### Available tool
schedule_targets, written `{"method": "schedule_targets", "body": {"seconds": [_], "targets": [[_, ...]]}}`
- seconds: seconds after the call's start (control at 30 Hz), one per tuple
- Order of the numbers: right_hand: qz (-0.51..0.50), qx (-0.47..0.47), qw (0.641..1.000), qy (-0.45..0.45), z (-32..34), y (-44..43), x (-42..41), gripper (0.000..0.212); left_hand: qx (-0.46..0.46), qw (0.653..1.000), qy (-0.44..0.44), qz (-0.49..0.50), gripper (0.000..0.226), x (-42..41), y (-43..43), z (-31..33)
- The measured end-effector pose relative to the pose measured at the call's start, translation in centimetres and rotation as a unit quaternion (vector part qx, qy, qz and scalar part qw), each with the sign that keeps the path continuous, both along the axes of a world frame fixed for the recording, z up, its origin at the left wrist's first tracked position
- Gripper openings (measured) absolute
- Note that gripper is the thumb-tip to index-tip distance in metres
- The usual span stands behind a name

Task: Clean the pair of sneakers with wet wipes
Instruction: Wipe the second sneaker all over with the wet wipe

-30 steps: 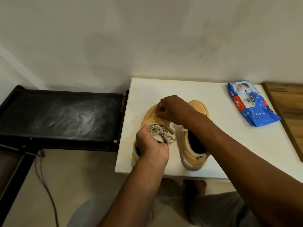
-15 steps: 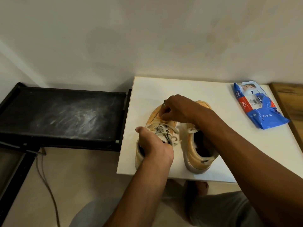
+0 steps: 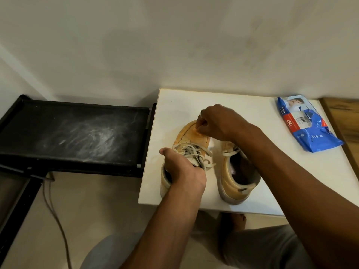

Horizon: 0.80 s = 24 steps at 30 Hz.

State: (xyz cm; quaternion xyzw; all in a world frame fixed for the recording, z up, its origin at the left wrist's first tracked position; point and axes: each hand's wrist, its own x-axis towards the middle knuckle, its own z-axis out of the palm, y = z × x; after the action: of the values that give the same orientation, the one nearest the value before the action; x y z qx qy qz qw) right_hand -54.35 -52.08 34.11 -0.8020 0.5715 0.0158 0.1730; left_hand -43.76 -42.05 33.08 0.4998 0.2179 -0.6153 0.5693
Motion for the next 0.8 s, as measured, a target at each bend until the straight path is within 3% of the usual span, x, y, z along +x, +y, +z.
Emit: {"method": "schedule_targets", "body": {"seconds": [0.1,0.4,0.57,0.63,0.8], "targets": [[-0.046,-0.031,0.998,-0.027,-0.2,-0.4,-1.0,0.013,-0.003,1.0,0.003,0.006,0.055,0.1,-0.1,0.0],[-0.025,0.097,0.992,-0.083,0.0,0.4,-0.8,0.01,-0.002,1.0,0.001,-0.001,0.054,0.2,-0.2,0.3],[-0.064,-0.031,0.996,-0.061,-2.0,0.2,0.2,0.012,-0.011,1.0,0.002,-0.008,0.057,0.3,-0.3,0.3],[-0.056,-0.041,0.996,-0.051,-2.2,0.2,0.4,0.013,-0.008,1.0,0.004,-0.008,0.057,0.4,-0.3,0.4],[0.0,0.079,0.995,-0.062,-0.7,0.3,-0.2,0.016,0.006,1.0,0.004,-0.005,0.055,0.6,-0.2,0.8]]}}
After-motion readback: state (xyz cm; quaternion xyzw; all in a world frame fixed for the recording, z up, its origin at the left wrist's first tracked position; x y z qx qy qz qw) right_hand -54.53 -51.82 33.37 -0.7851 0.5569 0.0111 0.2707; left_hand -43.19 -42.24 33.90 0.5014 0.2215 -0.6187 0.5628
